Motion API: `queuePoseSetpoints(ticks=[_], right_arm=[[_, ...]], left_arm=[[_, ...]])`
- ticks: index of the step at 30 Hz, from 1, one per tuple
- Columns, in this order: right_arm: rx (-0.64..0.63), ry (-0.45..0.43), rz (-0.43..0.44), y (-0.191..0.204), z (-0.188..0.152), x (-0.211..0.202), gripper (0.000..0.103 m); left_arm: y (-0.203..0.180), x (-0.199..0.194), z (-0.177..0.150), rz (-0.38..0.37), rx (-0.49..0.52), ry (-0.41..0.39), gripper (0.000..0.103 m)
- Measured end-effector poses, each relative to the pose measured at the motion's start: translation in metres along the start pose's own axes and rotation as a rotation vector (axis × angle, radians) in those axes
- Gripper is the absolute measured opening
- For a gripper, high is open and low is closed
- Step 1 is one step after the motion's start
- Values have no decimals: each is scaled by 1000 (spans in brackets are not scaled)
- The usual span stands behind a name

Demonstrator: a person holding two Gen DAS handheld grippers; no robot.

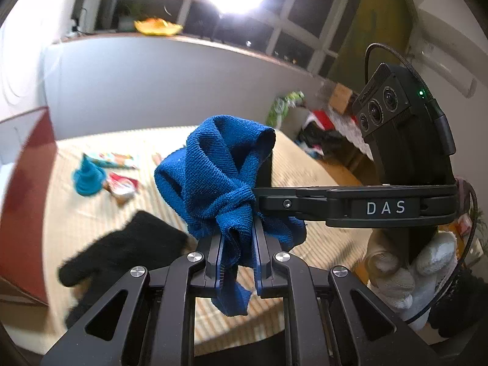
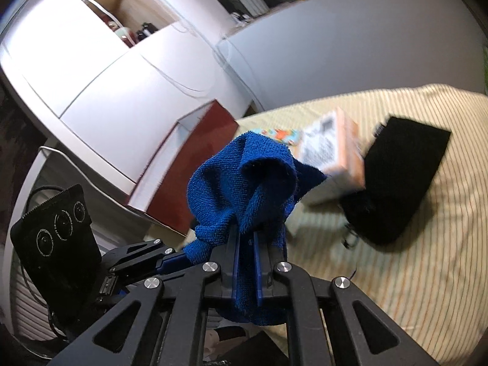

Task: Organize soft objects
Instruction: 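Carry the towel into the cardboard box and open both grippers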

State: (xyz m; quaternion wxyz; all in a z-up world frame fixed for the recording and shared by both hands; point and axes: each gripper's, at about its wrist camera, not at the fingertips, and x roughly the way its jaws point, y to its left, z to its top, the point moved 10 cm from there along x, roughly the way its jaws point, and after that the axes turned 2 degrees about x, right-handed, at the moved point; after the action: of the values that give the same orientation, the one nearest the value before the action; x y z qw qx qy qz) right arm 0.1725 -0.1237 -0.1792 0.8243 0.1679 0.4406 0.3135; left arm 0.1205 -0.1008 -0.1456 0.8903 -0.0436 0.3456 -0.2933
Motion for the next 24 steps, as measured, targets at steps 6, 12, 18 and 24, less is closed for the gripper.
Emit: queuePoseSetpoints(ticks=[6, 12, 18, 24], right_arm=[[-111, -1, 31, 56, 25, 11, 9], [-243, 14, 67, 124, 53, 47, 9], [-343, 44, 116, 188, 72, 91, 9], [-396, 94, 126, 229, 80, 145, 9]], left_arm=[[40, -46, 24, 74, -15, -90, 11], [91, -93, 39, 187, -33, -171, 11], [151, -136, 47, 290, -86, -233, 11], [210, -154, 37, 373, -161, -239, 11]])
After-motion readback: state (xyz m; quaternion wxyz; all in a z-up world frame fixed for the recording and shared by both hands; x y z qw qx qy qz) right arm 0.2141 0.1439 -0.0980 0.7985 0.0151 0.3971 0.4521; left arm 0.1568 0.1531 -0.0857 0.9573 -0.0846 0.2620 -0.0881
